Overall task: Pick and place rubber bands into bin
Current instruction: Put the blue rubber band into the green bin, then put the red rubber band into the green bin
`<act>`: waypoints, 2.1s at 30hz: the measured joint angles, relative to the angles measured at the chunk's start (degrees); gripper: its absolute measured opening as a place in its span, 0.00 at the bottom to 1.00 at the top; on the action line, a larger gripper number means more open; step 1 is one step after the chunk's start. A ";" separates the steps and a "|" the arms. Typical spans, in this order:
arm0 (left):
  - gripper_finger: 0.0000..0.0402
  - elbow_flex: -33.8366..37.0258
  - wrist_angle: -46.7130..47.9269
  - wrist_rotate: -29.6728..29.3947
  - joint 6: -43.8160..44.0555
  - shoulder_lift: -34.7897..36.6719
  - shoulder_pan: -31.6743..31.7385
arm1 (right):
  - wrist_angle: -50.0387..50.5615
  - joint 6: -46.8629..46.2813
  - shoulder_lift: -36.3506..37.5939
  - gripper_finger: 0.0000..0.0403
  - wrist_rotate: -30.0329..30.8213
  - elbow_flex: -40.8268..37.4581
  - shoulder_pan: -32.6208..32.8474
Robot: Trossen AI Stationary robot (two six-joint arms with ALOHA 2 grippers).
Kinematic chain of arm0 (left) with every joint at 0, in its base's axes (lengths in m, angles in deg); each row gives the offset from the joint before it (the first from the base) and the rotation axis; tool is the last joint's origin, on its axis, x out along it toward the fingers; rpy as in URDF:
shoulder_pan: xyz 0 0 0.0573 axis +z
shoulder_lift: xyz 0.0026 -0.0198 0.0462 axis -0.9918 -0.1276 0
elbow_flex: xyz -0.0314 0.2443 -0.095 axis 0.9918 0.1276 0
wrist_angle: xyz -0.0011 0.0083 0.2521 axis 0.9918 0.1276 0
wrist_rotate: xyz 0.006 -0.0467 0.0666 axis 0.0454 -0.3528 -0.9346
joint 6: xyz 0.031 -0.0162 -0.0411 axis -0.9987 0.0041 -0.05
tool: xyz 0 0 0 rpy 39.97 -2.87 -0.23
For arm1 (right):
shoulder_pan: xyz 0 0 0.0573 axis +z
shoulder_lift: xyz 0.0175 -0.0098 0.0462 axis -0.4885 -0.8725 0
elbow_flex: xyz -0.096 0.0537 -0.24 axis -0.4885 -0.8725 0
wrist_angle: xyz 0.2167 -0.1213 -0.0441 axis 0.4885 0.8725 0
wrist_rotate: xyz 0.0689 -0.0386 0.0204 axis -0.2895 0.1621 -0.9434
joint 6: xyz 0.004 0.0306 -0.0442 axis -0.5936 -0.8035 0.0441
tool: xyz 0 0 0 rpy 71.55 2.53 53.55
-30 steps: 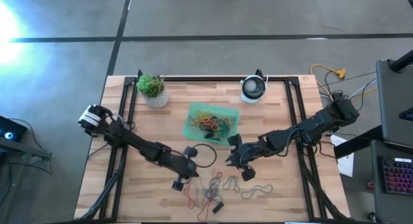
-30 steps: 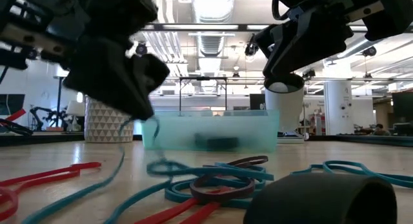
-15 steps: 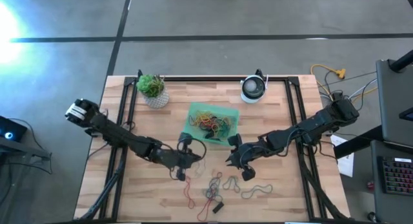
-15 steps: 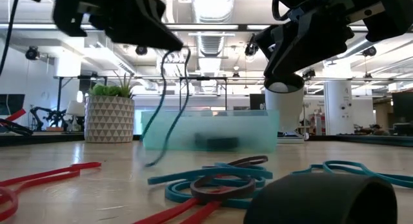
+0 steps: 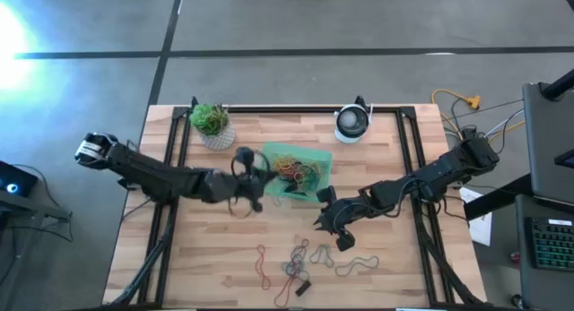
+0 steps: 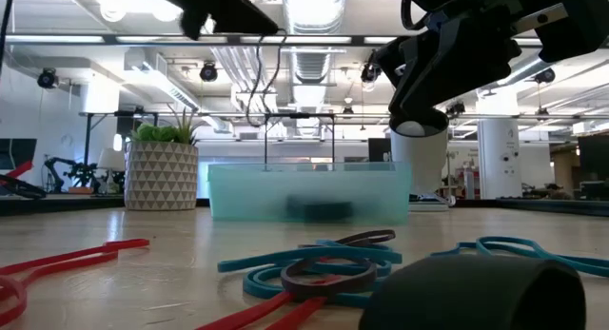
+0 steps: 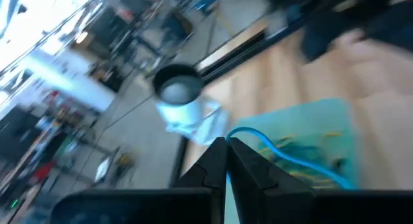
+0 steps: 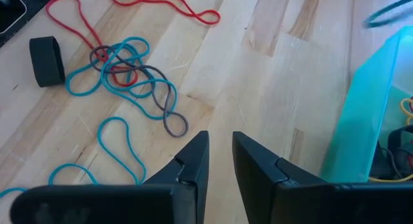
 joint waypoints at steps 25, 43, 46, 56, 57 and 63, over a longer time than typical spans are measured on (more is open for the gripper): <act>0.09 -0.25 -0.04 2.32 1.91 -18.91 14.32 | 0.09 -0.44 -0.02 0.16 -0.02 -0.33 0.00; 0.09 0.81 14.04 26.77 24.78 -7.62 -1.47 | 0.18 0.61 -0.02 0.16 1.76 -2.07 0.00; 0.09 1.64 14.04 35.45 29.47 -7.39 -3.34 | 0.05 0.81 -0.02 0.16 2.93 -2.33 -0.07; 0.09 2.07 17.76 41.31 41.31 -13.99 -5.69 | -0.39 0.37 -0.02 0.16 2.93 -2.40 -0.15; 0.09 2.05 17.57 42.28 42.10 -15.18 -5.70 | -0.39 0.37 -0.02 0.16 2.93 -2.40 -0.15; 0.09 1.29 17.47 43.54 45.56 -20.41 -5.94 | -0.39 0.37 -0.02 0.16 2.93 -2.22 -0.15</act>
